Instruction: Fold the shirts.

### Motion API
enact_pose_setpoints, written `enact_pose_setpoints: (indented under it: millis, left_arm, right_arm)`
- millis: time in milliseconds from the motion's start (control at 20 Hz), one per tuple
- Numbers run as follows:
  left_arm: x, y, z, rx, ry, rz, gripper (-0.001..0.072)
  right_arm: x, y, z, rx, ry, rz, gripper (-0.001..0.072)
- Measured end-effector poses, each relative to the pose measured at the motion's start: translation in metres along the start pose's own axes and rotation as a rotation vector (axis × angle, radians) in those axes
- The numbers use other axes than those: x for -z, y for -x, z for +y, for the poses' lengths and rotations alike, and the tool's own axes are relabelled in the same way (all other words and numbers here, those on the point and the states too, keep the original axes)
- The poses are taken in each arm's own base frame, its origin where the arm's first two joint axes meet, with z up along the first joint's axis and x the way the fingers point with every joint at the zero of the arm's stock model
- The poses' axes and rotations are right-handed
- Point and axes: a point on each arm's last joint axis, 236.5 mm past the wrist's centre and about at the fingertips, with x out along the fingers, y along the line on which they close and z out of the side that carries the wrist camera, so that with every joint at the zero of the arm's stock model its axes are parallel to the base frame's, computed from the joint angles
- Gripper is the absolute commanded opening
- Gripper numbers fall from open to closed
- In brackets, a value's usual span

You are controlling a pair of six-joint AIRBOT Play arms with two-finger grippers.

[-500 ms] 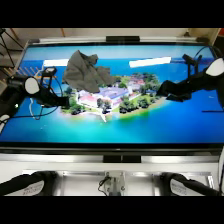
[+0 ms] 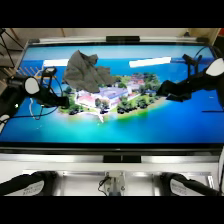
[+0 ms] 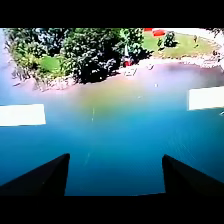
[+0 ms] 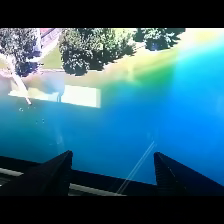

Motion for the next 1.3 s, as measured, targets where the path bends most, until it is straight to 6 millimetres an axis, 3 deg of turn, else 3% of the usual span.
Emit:
enact_pose_setpoints:
  millis: [350,650,850,1100,1250,1300]
  left_arm:
    - [-0.002,0.000,0.000,0.002,0.003,-0.008,0.0720]
    - [-0.036,-0.012,-0.004,0.023,0.071,-0.127,0.0720]
    - [-0.068,-0.045,0.009,0.023,0.185,-0.191,0.0720]
    - [-0.140,-0.102,0.034,0.093,0.390,-0.246,0.0720]
    - [-0.178,-0.138,0.031,0.207,0.476,-0.250,0.0708]
    - [-0.188,-0.147,0.028,0.243,0.497,-0.253,0.0539]
  right_arm:
    - [0.000,0.000,0.001,-0.002,-0.001,-0.002,0.0615]
    - [-0.018,0.001,0.004,-0.018,-0.008,-0.078,0.0615]
    - [-0.033,0.002,0.004,-0.020,-0.011,-0.140,0.0615]
    - [-0.043,0.004,0.004,-0.017,0.000,-0.184,0.0615]
    - [-0.047,0.005,0.004,-0.016,0.007,-0.199,0.0615]
    - [-0.048,0.005,0.004,-0.015,0.007,-0.204,0.0615]
